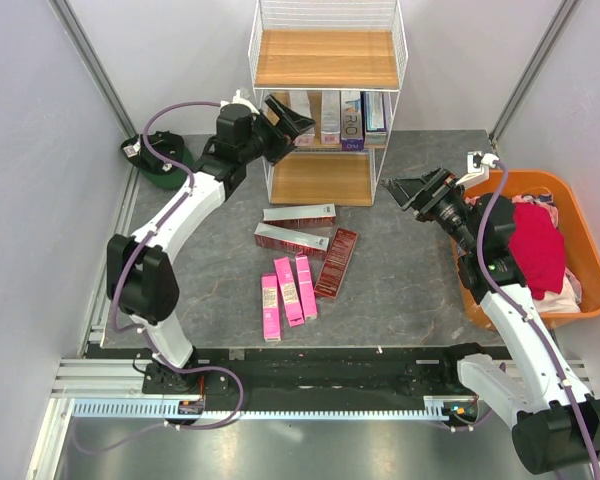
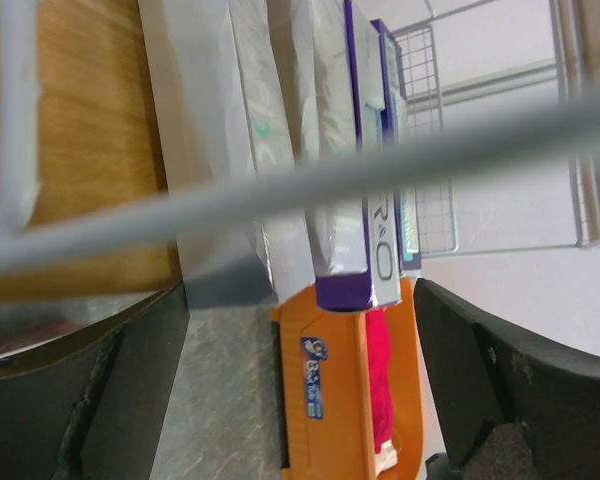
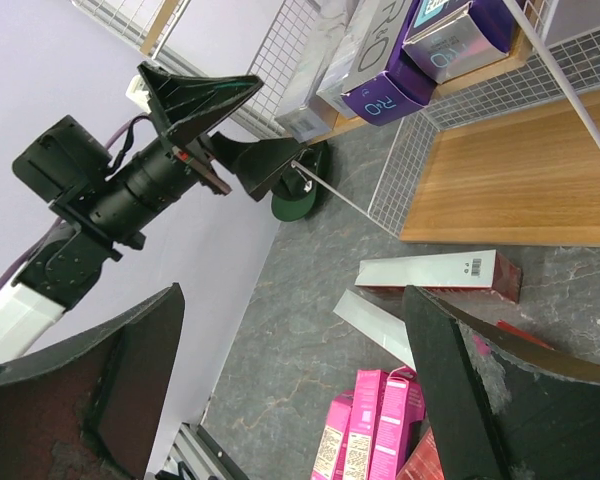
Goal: Place and organize the toothpastes onto the shelf
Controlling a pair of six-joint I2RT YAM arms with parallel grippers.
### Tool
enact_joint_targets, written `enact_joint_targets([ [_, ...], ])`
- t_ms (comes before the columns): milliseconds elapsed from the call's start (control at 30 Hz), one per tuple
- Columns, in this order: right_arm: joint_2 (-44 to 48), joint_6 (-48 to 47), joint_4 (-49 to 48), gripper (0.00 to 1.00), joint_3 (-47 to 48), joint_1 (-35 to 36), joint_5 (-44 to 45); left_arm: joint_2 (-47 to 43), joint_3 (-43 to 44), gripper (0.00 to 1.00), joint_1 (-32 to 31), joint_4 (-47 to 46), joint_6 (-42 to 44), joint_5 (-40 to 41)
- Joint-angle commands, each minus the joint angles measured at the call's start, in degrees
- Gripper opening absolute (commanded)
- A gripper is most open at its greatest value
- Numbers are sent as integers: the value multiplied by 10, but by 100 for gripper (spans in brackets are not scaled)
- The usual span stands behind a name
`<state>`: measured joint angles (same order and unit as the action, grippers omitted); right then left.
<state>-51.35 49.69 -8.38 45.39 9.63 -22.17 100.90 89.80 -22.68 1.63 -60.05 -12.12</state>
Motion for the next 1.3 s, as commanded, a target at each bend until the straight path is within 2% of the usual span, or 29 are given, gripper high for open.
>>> enact_joint_targets([
  [0, 1, -9, -8, 98, 1, 2, -5, -51, -3, 100, -1, 58, 71, 5],
  [200, -2, -14, -6, 98, 1, 2, -8, -86, -30, 100, -3, 93, 121, 10],
  [333, -3, -23, 4, 98, 3, 2, -9, -148, -76, 100, -4, 106, 150, 25],
  [700, -26, -56, 40, 98, -10, 2, -16, -299, -271, 99, -4, 177, 226, 51],
  [900, -57, -86, 72, 98, -20, 7, -14, -358, -377, 98, -4, 219, 230, 84],
  [1100, -113, -113, 102, 98, -16, 42, -5, -364, -445, 96, -5, 225, 227, 94],
  [1267, -161, -154, 156, 98, 6, 100, 48, -381, -484, 96, -4, 216, 218, 89],
])
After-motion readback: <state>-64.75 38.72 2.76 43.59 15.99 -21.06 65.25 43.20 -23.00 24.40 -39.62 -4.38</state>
